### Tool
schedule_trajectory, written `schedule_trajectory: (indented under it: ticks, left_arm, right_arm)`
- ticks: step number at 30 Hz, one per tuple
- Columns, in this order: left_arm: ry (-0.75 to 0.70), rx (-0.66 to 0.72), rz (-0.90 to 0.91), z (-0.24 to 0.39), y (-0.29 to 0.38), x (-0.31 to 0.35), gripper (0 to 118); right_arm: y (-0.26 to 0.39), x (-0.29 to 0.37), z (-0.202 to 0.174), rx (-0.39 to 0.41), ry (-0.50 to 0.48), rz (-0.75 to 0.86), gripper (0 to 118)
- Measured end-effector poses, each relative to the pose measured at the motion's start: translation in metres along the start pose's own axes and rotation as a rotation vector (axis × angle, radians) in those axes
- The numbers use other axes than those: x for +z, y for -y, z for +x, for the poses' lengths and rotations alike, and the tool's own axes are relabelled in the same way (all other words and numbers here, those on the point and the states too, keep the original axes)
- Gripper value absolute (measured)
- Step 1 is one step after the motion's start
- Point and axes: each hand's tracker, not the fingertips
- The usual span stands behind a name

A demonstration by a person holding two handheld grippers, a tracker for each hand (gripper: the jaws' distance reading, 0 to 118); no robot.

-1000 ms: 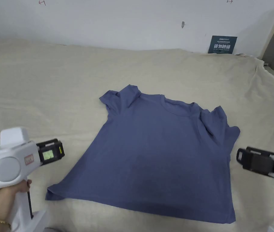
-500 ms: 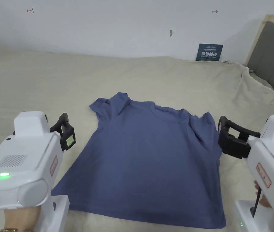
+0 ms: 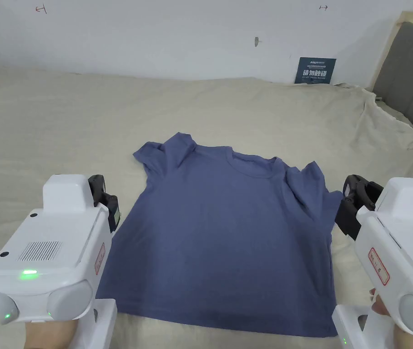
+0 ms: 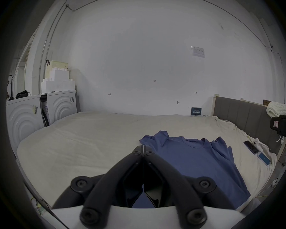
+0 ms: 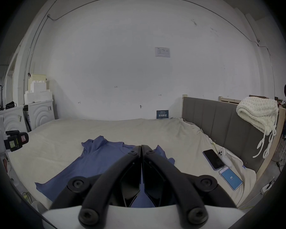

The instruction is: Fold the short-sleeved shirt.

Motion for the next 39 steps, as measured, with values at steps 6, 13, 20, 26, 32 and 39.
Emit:
schedule_trajectory:
  ticks: [6, 13, 20, 26, 32, 39]
  left_arm:
    - [-0.009, -0.006, -0.007, -0.001, 0.001, -0.001, 0]
    - [-0.024, -0.007, -0.013, -0.004, 0.002, -0.002, 0]
    - [-0.041, 0.006, -0.036, -0.011, 0.005, -0.013, 0]
    - [-0.076, 0.036, -0.057, -0.022, 0.005, -0.029, 0]
    - [-0.124, 0.072, -0.079, -0.034, 0.009, -0.055, 0]
    - [-0.174, 0.095, -0.116, -0.044, 0.022, -0.091, 0]
  right_arm:
    - [-0.003, -0.005, -0.001, 0.018, -0.011, -0.009, 0]
    - [-0.037, -0.05, -0.009, 0.086, -0.11, -0.053, 0]
    - [-0.074, -0.145, -0.04, 0.123, -0.223, -0.189, 74]
    - [-0.083, -0.243, -0.077, 0.12, -0.293, -0.374, 118]
    - [-0.066, -0.359, -0.125, 0.231, -0.317, -0.569, 118]
    - [-0.023, -0.479, -0.173, 0.345, -0.286, -0.743, 117]
